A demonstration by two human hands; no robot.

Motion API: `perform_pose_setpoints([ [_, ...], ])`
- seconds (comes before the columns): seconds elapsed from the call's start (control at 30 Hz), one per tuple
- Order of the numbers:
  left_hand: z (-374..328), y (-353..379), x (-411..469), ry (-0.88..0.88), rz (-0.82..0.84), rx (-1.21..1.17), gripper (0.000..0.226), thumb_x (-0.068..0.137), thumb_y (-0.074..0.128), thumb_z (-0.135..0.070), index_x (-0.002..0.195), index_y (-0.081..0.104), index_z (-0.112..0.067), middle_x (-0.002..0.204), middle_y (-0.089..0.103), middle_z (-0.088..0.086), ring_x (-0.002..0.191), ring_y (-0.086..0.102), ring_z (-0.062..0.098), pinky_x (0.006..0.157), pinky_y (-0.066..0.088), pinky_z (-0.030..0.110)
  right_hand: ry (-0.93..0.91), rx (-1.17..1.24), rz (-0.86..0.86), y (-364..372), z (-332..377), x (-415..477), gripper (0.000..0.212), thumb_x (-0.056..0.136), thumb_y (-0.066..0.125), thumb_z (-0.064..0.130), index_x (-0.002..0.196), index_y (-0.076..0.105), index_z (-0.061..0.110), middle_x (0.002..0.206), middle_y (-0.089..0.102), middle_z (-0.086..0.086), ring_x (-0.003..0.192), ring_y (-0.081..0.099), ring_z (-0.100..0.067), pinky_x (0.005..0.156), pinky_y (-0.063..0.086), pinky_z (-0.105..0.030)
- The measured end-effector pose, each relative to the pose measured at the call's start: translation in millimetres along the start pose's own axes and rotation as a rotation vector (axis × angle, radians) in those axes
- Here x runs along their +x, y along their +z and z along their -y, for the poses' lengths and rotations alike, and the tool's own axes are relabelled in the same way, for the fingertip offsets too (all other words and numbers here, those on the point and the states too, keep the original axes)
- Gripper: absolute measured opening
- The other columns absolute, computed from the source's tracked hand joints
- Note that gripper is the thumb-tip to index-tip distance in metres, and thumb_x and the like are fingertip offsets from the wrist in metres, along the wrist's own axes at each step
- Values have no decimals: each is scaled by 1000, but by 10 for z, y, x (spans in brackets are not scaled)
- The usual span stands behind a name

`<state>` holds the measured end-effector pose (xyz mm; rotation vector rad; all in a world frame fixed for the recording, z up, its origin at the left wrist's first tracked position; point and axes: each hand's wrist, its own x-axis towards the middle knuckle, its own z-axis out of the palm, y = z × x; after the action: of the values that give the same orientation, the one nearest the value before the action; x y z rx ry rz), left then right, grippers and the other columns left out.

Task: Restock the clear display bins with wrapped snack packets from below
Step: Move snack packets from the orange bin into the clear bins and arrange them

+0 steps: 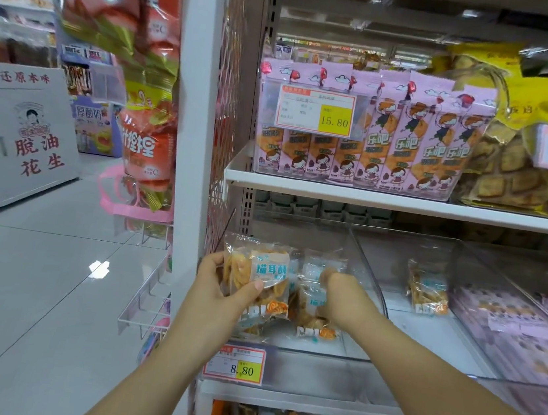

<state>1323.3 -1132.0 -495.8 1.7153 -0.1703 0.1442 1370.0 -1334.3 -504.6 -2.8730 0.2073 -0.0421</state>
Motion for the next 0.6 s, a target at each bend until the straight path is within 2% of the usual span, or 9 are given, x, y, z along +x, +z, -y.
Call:
perform_pose_setpoints([
  [0.1,-23,28,-36,15,22,37,34,86,67,-24,108,42,-32,101,59,-20,83,58,-13,67,47,12,-74,158,-23,-160,-36,-149,53,84,68,12,131,47,18,116,59,-5,94,57,-18,76,45,-25],
  [0.23,-88,118,-54,32,85,92,39,87,66,-24,113,39,-32,102,58,-21,82,58,-15,64,45,2,-287,254,-205,-372,-193,-396,32,86,65,13,117,60,19,103,58,8,91,56,-6,85,45,-19],
  [0.3,-117,181,-16,32,120,113,39,86,67,-24,113,40,-34,104,60,-20,87,60,-11,70,47,7,-330,227,-311,-416,-335,-480,26,87,65,15,112,63,21,101,53,15,95,50,-2,86,37,-13],
  [0.37,-147,287,58,1,165,135,39,87,67,-24,115,41,-30,107,61,-16,94,59,-5,79,47,15,-329,215,-363,-418,-511,-519,28,86,66,18,113,62,23,104,49,15,102,46,-4,87,31,-14],
  [0.47,-120,539,226,-135,324,127,39,86,68,-13,117,44,-19,112,64,0,99,63,12,89,52,31,-308,283,-289,-382,-739,-531,36,86,66,21,120,57,25,113,46,15,109,46,-4,93,32,-14],
  [0.5,-66,637,290,-192,378,139,39,86,68,-7,116,45,-15,113,64,6,98,64,18,87,54,32,-292,318,-251,-366,-791,-532,38,87,66,24,123,55,26,116,45,15,111,45,-3,94,34,-15],
  [0.57,41,808,381,-273,457,244,33,84,65,3,108,46,-9,103,64,11,85,64,21,68,58,23,-261,390,-197,-335,-858,-526,41,88,64,30,126,52,28,119,45,15,114,45,-2,97,39,-19],
  [0.6,117,869,421,-301,474,304,30,83,66,4,101,46,-9,98,63,13,83,64,23,66,58,26,-253,424,-176,-318,-876,-522,40,88,63,32,127,51,29,120,46,15,114,44,-2,95,40,-19],
])
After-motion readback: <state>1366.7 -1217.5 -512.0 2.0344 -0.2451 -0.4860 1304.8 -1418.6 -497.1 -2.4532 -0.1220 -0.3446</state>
